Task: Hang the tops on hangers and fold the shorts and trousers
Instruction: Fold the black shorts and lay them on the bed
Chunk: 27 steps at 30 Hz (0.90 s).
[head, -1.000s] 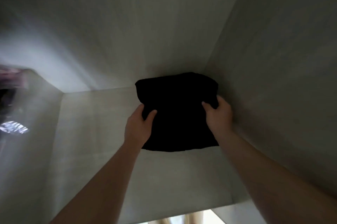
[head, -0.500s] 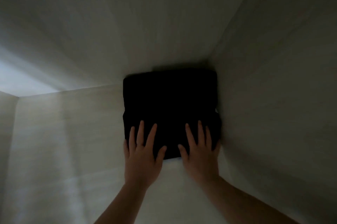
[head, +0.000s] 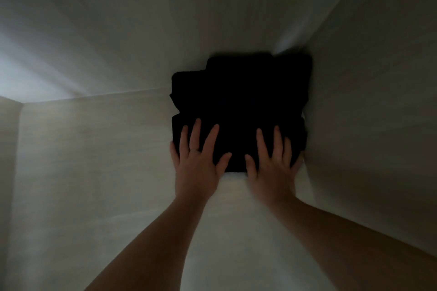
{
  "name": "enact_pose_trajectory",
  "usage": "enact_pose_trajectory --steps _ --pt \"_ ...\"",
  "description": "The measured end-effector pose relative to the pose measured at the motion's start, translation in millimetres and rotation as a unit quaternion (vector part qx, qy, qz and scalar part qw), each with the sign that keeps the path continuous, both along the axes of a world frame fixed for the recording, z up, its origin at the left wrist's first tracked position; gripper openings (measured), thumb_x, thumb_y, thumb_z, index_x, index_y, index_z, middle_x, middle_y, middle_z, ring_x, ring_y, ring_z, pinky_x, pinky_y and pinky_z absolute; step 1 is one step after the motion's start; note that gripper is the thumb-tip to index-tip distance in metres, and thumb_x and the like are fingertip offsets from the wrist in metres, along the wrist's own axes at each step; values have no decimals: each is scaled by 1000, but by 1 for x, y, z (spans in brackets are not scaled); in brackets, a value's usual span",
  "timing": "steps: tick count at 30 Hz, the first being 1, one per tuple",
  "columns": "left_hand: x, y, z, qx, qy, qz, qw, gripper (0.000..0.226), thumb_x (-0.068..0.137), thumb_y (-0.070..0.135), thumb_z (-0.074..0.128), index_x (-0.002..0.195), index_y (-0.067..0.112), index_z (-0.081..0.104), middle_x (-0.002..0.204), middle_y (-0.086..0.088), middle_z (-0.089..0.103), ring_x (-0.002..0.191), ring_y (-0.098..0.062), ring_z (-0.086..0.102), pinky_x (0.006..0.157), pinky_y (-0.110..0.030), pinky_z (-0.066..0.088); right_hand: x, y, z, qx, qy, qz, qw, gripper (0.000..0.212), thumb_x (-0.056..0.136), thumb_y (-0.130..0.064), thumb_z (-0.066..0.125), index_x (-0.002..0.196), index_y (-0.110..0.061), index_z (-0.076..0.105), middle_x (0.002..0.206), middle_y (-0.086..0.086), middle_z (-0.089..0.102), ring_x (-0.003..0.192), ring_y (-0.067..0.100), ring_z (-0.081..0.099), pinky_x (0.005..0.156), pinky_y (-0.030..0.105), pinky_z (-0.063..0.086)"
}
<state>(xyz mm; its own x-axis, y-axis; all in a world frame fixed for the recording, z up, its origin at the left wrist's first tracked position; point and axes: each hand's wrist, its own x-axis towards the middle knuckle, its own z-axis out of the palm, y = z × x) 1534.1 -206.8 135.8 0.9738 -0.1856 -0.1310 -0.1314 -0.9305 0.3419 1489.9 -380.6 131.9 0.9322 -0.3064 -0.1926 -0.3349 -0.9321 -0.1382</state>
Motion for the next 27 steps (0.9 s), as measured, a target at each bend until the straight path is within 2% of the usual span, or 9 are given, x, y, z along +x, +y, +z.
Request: enact_pose_trajectory --steps 3,5,10,16,21,24,27 --pt "7 0 9 21 52 -15 998 74 92 72 25 157 41 11 168 -2 1 153 -31 0 120 -60 10 4 -5 4 14 57 3 998 67 94 -67 8 153 -46 -16 165 -4 -17 150 27 -3 115 70 6" --pt "4 0 18 42 84 -21 995 77 89 75 19 157 42 -1 168 -1 -8 153 -30 -7 120 -59 6 4 -8 13 12 101 14 995 68 94 -68 9 153 -46 -19 164 -6 -24 151 26 -8 116 68 3" --pt "-37 3 39 58 120 -21 991 76 95 70 26 157 40 -6 167 0 -14 153 -30 -10 120 -57 7 -16 -13 45 -2 180 36 983 68 100 -64 16 157 -39 -11 166 -3 -19 153 25 -13 118 64 3" --pt "-89 14 74 28 199 -34 979 66 100 63 29 158 38 9 168 5 -14 154 -24 -10 122 -55 8 -59 -2 95 16 251 41 967 63 102 -63 13 159 -39 -2 169 -2 -8 155 25 -10 119 60 -3" --pt "-141 36 105 16 217 -7 976 66 100 64 29 158 38 14 169 4 -3 155 -23 -6 122 -53 8 -108 11 137 13 197 57 979 67 100 -67 12 159 -40 -4 169 -4 -6 155 24 -9 119 61 -4" --pt "-176 47 125 7 203 15 979 66 99 66 27 158 39 12 169 4 -5 154 -23 -9 122 -53 5 -142 21 159 -12 174 108 979 68 98 -68 14 159 -40 0 169 -5 -8 155 23 -10 119 61 -4" --pt "-215 58 143 11 210 17 978 68 99 67 21 159 39 8 168 4 -11 154 -24 -13 122 -54 0 -180 29 178 -10 167 160 973 70 98 -70 13 159 -40 -4 168 -5 -14 154 23 -15 118 61 -7"
